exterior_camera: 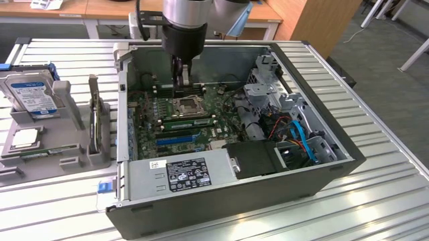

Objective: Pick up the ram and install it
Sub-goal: 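Press down the ram until it locks into place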

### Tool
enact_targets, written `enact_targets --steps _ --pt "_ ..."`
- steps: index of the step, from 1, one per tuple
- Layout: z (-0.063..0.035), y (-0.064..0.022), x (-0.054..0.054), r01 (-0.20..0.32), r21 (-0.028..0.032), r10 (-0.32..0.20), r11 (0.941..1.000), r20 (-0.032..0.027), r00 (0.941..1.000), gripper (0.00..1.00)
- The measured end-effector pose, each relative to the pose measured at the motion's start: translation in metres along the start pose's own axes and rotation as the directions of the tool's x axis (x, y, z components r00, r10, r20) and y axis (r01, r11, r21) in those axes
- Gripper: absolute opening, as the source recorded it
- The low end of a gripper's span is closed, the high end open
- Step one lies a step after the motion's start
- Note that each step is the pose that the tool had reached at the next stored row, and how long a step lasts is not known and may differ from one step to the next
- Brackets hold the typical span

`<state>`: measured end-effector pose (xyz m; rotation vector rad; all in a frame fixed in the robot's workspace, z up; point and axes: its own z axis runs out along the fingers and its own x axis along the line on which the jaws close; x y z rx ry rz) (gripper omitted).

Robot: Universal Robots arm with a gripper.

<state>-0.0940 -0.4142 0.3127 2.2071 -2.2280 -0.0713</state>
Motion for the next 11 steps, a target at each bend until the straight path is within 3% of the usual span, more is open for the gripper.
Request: enact_targets --steps 11 --pt "-0.0182 0.0006 -0.001 0.0 0.0 0.0 1.0 0.0001 1.0 0.1"
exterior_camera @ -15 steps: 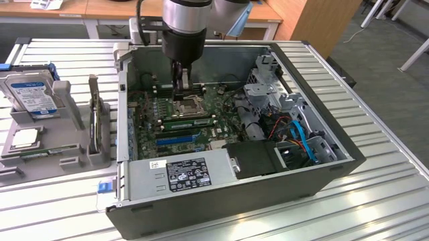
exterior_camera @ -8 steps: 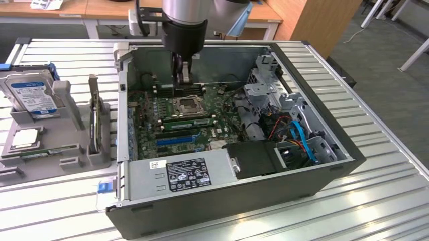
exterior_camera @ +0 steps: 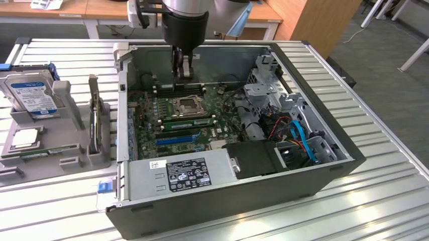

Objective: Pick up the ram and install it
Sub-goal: 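Press down the ram until it locks into place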

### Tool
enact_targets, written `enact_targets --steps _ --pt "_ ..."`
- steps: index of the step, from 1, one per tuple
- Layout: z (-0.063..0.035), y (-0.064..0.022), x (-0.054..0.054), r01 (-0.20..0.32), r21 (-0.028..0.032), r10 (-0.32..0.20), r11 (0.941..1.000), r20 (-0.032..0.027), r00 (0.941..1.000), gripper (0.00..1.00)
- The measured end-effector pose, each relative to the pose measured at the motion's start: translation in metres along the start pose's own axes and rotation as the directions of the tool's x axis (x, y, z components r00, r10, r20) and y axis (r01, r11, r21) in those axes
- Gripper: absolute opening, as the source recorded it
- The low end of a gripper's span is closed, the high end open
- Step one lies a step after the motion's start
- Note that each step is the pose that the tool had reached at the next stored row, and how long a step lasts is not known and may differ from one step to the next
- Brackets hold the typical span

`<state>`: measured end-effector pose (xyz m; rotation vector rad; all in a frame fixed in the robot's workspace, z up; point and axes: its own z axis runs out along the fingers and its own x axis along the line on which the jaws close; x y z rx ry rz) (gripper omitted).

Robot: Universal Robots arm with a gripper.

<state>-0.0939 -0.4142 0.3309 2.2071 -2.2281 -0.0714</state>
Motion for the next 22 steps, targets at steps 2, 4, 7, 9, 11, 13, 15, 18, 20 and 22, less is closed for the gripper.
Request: enact_targets --steps 2,4,7,9,11,13,15,18,20,22 --pt "-0.0013 0.0001 0.0 0.0 0.0001 0.0 1.0 0.0001 1.0 0.1" --pt "-0.0012 0.0001 0.0 0.0 0.0001 0.0 1.0 0.0003 1.0 0.1" --pt "-0.0013 0.0 0.0 0.0 0.0 0.0 1.0 0.0001 1.0 0.1" --pt "-0.0015 -0.0011 0.0 0.0 -0.0001 0.0 1.0 -0.0002 1.0 0.1" --pt "-0.0015 -0.004 0.0 0.0 -0.0001 0.0 1.0 0.0 1.0 0.1" --pt "-0.0023 -0.027 0.0 0.0 -0.0016 0.0 1.0 0.0001 1.0 0.1" --pt "-0.0027 -0.0386 0.0 0.0 -0.0019 0.0 1.0 0.0001 1.0 0.1" --pt "-0.0028 -0.0421 0.0 0.0 -0.0018 0.0 1.0 0.0001 1.0 0.1" --pt "-0.0029 -0.0439 0.0 0.0 -0.0018 0.0 1.0 0.0 1.0 0.1" --pt "-0.0029 -0.0454 0.0 0.0 -0.0018 0.0 1.0 0.0001 1.0 0.1"
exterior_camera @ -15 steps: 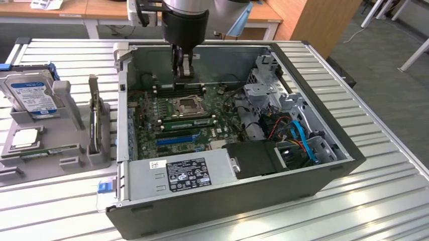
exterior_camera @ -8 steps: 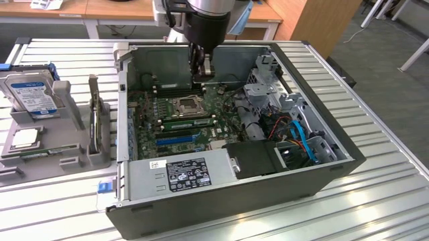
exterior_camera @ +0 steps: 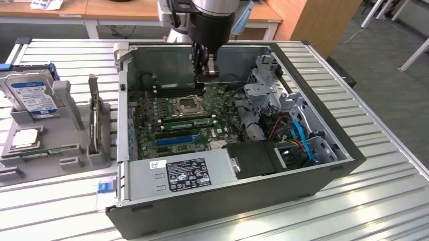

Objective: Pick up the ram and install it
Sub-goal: 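Press down the ram until it locks into place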

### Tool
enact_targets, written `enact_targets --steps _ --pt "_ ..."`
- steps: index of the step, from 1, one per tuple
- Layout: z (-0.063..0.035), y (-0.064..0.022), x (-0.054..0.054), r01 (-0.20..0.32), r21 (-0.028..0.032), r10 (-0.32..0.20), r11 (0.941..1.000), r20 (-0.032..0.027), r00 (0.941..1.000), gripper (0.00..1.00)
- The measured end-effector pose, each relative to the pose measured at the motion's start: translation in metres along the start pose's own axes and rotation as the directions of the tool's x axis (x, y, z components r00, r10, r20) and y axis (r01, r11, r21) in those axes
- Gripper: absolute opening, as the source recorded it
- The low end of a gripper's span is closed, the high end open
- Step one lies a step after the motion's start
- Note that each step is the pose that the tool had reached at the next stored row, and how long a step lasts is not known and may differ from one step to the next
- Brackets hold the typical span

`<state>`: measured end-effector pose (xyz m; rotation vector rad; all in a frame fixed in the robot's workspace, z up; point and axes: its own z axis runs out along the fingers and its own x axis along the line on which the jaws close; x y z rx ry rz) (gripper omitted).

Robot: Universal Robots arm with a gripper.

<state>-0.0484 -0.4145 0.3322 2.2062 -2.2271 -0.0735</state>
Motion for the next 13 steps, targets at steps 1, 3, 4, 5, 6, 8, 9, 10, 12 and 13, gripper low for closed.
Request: enact_targets --steps 1,3,4,5,6,8,9,10,12,13 --pt "-0.0001 -0.0007 0.0 0.0 0.0 0.0 1.0 -0.0001 1.0 0.1" --pt "-0.0001 -0.0016 0.0 0.0 0.0 0.0 1.0 -0.0001 1.0 0.1" --pt "-0.0001 -0.0016 0.0 0.0 0.0 0.0 1.0 -0.0001 1.0 0.1" --pt "-0.0001 -0.0016 0.0 0.0 0.0 0.0 1.0 -0.0001 1.0 0.1" --pt "-0.0001 -0.0016 0.0 0.0 0.0 0.0 1.0 0.0 1.0 0.1" --pt "-0.0001 -0.0016 0.0 0.0 0.0 0.0 1.0 0.0 1.0 0.1" --pt "-0.0001 -0.0016 0.0 0.0 0.0 0.0 1.0 0.0 1.0 0.1" --pt "-0.0001 -0.0017 0.0 0.0 0.0 0.0 1.0 0.0 1.0 0.1" --pt "-0.0001 -0.0016 0.0 0.0 0.0 0.0 1.0 0.0 1.0 0.1" --pt "-0.0001 -0.0016 0.0 0.0 0.0 0.0 1.0 0.0 1.0 0.1"
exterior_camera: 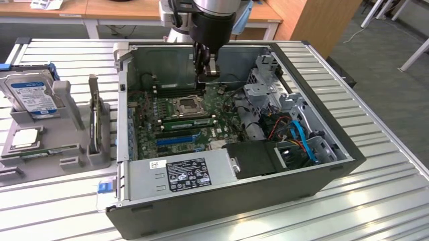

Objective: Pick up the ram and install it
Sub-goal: 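Press down the ram until it locks into place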

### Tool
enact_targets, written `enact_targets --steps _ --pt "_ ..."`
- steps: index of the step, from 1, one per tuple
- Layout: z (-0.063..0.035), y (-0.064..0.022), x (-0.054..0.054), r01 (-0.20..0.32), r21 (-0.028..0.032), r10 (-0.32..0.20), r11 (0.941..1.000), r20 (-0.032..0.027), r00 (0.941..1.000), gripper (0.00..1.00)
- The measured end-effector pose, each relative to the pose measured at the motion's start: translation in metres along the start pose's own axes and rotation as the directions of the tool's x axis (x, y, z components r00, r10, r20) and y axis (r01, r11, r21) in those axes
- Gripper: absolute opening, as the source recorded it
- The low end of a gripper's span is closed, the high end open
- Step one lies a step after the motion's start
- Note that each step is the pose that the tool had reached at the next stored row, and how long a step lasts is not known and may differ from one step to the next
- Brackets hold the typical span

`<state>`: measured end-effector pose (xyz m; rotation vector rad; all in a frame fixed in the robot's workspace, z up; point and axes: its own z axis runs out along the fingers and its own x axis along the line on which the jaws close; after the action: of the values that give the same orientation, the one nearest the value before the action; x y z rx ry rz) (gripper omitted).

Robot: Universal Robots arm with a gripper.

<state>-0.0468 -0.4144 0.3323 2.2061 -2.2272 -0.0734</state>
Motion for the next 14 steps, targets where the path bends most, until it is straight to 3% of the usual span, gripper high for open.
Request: enact_targets --steps 7,14 --pt "0.0001 0.0 0.0 -0.013 0.0004 0.013 0.9999 0.0006 0.9999 0.1" --pt "0.0 0.0 0.0 -0.119 0.0031 0.119 0.9929 0.0047 0.9929 0.1"
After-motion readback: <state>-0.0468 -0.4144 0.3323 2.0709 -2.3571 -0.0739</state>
